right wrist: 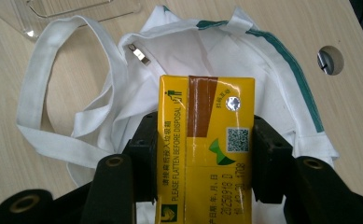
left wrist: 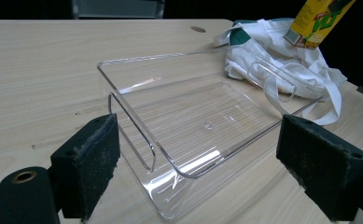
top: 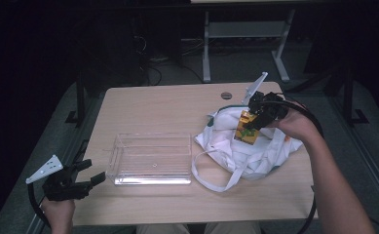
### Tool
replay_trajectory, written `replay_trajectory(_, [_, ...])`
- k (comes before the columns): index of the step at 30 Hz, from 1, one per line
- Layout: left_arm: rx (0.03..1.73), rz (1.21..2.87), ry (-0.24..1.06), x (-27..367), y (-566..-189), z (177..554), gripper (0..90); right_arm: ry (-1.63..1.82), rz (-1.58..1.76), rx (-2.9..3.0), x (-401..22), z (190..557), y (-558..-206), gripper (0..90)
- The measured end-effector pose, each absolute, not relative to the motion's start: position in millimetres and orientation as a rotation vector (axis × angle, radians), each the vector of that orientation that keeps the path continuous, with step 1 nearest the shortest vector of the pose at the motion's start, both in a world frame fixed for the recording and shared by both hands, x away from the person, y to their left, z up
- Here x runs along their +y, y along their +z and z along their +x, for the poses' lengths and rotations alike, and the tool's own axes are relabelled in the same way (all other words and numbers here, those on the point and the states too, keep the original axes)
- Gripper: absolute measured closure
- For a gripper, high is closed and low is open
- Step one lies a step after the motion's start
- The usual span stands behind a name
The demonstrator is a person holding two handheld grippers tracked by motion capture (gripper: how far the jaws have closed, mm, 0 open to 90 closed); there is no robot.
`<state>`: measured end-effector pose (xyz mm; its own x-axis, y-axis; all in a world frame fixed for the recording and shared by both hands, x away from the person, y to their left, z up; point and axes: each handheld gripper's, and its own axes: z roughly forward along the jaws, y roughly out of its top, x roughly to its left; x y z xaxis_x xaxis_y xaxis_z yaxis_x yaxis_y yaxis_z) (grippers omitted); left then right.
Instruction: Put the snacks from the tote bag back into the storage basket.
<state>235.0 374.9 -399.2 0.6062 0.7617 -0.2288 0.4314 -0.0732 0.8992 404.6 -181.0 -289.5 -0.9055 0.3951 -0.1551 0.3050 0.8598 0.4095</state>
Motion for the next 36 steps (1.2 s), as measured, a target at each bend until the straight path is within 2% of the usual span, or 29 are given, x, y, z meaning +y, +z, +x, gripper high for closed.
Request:
replay_trajectory(23, [0.998,1.706,0.386,375,-398,235,13.0,0.594,0.497,2.812,-170,401,-278,52.0])
replay_trajectory(36, [1.029,1.700,0.444,373,-398,235,13.0,0.617,0.443,2.823,-157,395,-265,52.0])
